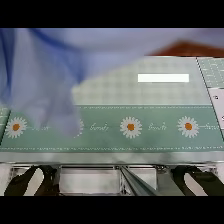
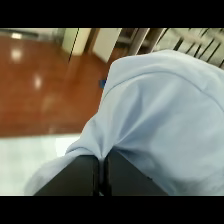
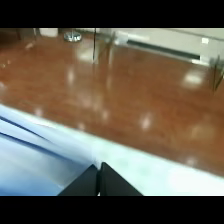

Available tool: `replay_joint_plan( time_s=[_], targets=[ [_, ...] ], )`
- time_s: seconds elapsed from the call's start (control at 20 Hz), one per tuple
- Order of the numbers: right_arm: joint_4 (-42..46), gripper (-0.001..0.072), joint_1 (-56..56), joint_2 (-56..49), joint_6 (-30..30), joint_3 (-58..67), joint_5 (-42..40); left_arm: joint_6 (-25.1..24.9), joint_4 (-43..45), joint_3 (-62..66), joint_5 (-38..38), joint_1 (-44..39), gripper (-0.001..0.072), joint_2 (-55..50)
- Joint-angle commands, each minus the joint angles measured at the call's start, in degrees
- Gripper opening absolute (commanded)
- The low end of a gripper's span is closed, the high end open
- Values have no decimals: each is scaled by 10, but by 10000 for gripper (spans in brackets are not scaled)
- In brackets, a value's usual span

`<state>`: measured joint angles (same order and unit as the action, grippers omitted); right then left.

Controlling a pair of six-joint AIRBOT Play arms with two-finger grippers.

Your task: Fold the shirts.

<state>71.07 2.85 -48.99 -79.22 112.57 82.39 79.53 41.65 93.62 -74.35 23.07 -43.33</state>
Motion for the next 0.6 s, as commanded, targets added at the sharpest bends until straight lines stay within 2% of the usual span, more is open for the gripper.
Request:
replay_joint_plan(
  time_s=[0.0,0.2,0.3,0.4,0.55],
  targets=[
    [2,23,-1,78,-31,-93,79,-4,13,-59,-93,-17,21,61],
    [-59,23,-1,143,-46,-321,61,-5,13,-262,-109,-87,22,105],
    [-77,23,-1,156,-47,-427,41,-25,13,-374,-101,-128,21,102],
    [-82,23,-1,156,-48,-508,1,-50,13,-471,-56,-156,21,85],
    [-70,23,0,127,-46,-581,-99,-83,15,-555,68,-168,21,21]
  ],
)
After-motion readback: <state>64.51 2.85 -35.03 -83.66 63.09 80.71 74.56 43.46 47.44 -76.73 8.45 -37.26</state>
